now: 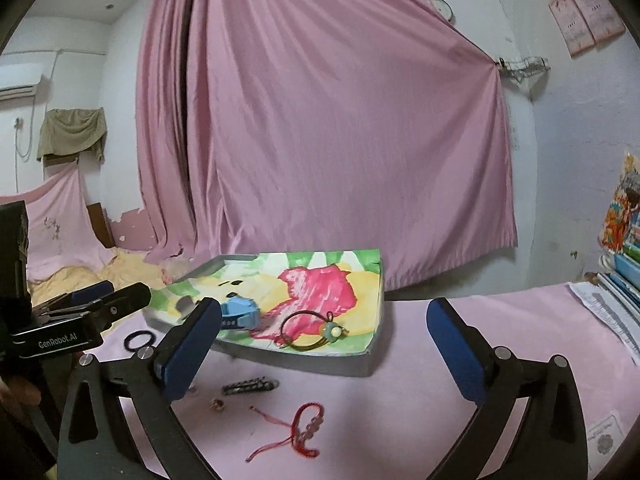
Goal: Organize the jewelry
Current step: 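Withdraw both open tools from the tray back over the table, then grasp the small gold charm with the left tool while the right tool grasps the red beaded bracelet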
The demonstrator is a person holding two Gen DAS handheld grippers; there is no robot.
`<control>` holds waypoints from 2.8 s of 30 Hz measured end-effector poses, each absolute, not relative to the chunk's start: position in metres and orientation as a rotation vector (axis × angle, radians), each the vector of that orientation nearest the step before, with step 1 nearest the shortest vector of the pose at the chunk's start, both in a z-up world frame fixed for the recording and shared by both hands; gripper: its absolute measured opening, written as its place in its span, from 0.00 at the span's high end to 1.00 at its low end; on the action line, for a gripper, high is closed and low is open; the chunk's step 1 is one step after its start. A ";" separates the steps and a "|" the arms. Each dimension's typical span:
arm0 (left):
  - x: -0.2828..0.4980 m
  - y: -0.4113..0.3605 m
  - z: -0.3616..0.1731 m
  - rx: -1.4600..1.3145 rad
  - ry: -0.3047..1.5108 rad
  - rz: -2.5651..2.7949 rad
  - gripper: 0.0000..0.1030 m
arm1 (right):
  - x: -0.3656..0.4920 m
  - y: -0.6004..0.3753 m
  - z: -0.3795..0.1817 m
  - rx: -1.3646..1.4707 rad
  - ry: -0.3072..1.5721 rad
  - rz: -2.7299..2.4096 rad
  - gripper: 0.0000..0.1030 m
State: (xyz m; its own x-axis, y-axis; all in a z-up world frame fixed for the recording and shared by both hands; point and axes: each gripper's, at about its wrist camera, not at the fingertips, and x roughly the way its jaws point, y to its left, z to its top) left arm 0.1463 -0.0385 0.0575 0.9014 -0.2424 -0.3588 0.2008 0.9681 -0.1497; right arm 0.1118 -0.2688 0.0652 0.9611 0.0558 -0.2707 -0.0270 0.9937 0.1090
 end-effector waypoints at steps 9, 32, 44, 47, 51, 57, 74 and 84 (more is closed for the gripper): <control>0.110 -0.022 0.049 -0.090 0.358 -0.176 0.01 | 0.083 -0.257 0.056 0.074 0.304 0.060 0.02; 0.118 -0.007 -0.008 -0.141 0.637 -0.159 0.01 | 0.097 -0.250 0.007 0.054 0.567 0.088 0.02; 0.134 -0.004 -0.019 -0.147 0.764 -0.123 0.01 | 0.128 -0.244 -0.008 0.026 0.769 0.080 0.02; 0.140 -0.003 -0.020 -0.156 0.798 -0.114 0.01 | 0.135 -0.240 -0.011 -0.023 0.800 0.077 0.02; 0.145 -0.003 -0.020 -0.155 0.820 -0.114 0.01 | 0.143 -0.233 -0.011 -0.069 0.826 0.085 0.02; 0.147 -0.010 -0.020 -0.116 0.821 -0.141 0.17 | 0.151 -0.232 -0.015 -0.060 0.850 0.111 0.02; 0.149 -0.030 -0.017 -0.012 0.815 -0.211 0.79 | 0.152 -0.234 -0.016 -0.029 0.849 0.123 0.51; 0.145 -0.031 -0.017 -0.073 0.809 -0.276 0.88 | 0.147 -0.230 -0.016 -0.041 0.819 0.158 0.91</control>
